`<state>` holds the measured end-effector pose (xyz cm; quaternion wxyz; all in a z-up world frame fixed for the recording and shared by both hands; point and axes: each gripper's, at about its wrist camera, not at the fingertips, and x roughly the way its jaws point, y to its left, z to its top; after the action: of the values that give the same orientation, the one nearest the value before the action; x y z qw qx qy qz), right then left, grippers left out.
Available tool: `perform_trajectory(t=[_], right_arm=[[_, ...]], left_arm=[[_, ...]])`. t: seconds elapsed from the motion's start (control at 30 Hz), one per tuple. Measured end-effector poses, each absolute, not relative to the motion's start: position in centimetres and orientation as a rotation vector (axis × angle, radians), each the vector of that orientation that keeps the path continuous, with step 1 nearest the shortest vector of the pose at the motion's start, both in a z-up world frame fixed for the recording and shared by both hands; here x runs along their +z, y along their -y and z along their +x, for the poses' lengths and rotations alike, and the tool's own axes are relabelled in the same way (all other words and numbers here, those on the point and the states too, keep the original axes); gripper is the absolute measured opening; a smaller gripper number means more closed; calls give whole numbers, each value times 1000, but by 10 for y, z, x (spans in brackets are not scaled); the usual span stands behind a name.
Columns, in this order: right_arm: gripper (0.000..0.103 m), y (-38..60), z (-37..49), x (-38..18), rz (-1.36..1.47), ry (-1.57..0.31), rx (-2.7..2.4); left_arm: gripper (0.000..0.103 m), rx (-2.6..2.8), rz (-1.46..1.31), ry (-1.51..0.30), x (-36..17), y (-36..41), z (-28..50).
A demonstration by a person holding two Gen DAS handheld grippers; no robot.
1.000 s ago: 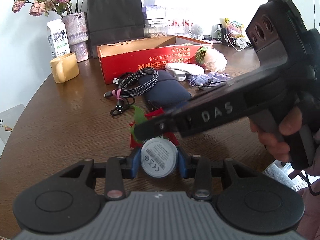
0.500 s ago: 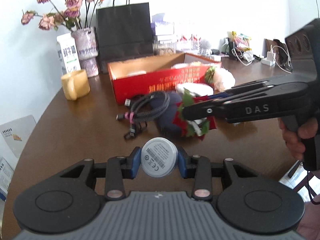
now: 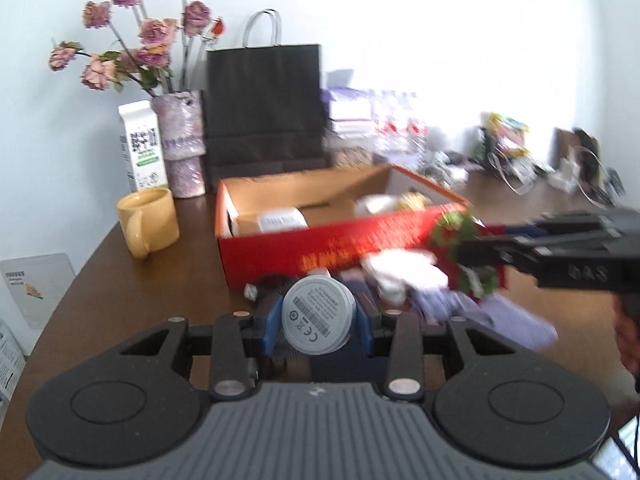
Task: Organize objects
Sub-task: 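Carry the tin with the left tool while the right tool carries the flower toward the box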
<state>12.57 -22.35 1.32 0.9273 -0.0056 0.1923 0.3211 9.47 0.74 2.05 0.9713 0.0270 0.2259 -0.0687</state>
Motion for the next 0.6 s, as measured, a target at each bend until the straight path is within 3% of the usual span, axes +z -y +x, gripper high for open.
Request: perform_trajectory(t=[0.6], right_arm=[[26, 217, 228, 28, -69, -326, 561]], left_arm=[[39, -23, -14, -379, 49, 28, 213]])
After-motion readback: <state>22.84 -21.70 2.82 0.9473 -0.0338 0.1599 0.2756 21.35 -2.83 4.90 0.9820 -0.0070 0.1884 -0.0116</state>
